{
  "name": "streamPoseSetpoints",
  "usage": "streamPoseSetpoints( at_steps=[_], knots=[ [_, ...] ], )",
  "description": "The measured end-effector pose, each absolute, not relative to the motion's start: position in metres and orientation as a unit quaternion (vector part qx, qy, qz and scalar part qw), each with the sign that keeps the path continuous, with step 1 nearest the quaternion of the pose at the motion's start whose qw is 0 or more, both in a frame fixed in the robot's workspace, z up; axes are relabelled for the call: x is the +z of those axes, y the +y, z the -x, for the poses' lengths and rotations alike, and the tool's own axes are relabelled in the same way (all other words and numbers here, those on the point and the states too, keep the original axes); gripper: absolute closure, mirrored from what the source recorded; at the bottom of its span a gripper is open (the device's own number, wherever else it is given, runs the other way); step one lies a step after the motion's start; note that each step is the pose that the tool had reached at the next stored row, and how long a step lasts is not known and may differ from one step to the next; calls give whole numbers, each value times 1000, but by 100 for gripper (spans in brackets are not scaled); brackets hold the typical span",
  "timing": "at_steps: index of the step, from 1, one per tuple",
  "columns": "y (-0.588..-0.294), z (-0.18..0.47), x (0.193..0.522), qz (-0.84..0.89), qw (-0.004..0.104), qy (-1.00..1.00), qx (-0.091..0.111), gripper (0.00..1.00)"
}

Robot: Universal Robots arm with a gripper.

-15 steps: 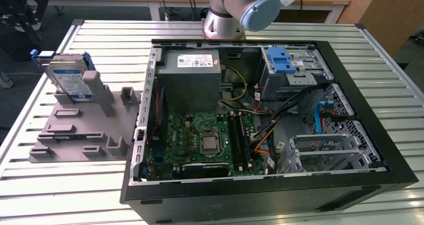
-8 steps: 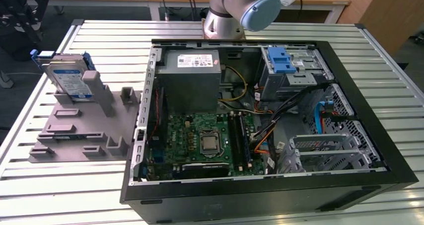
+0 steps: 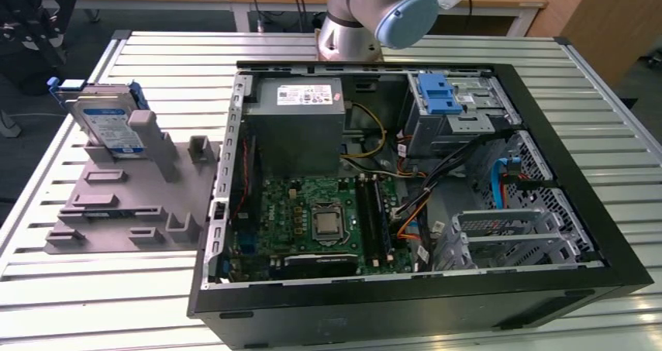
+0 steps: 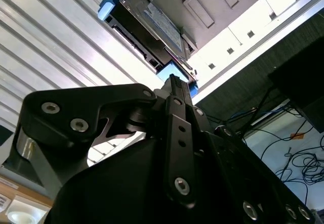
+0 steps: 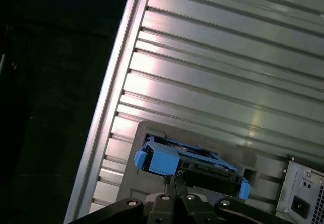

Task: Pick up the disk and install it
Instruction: 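Pick up the disk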

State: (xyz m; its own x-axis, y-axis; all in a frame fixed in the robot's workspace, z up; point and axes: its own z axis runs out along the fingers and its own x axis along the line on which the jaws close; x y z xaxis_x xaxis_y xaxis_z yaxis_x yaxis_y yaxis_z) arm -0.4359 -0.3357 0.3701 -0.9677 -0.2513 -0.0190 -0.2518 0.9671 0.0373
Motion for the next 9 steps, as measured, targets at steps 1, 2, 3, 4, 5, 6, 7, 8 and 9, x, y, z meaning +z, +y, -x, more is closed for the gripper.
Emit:
streamPoseSetpoints(
  at_steps=[1, 2, 3, 4, 5, 6, 7, 8, 9],
  knots=[
    [-336, 436, 370, 128, 7, 992, 20, 89],
    [-336, 436, 370, 129, 7, 991, 20, 89],
    [-336, 436, 370, 131, 7, 991, 20, 89],
    [-336, 436, 370, 132, 7, 991, 20, 89],
    [-336, 436, 370, 133, 7, 991, 20, 89],
    [-336, 436, 370, 134, 7, 991, 20, 89],
    [-336, 436, 370, 135, 7, 991, 20, 89],
    [-336, 436, 370, 137, 7, 990, 20, 89],
    [-336, 436, 370, 138, 7, 990, 20, 89]
  ],
)
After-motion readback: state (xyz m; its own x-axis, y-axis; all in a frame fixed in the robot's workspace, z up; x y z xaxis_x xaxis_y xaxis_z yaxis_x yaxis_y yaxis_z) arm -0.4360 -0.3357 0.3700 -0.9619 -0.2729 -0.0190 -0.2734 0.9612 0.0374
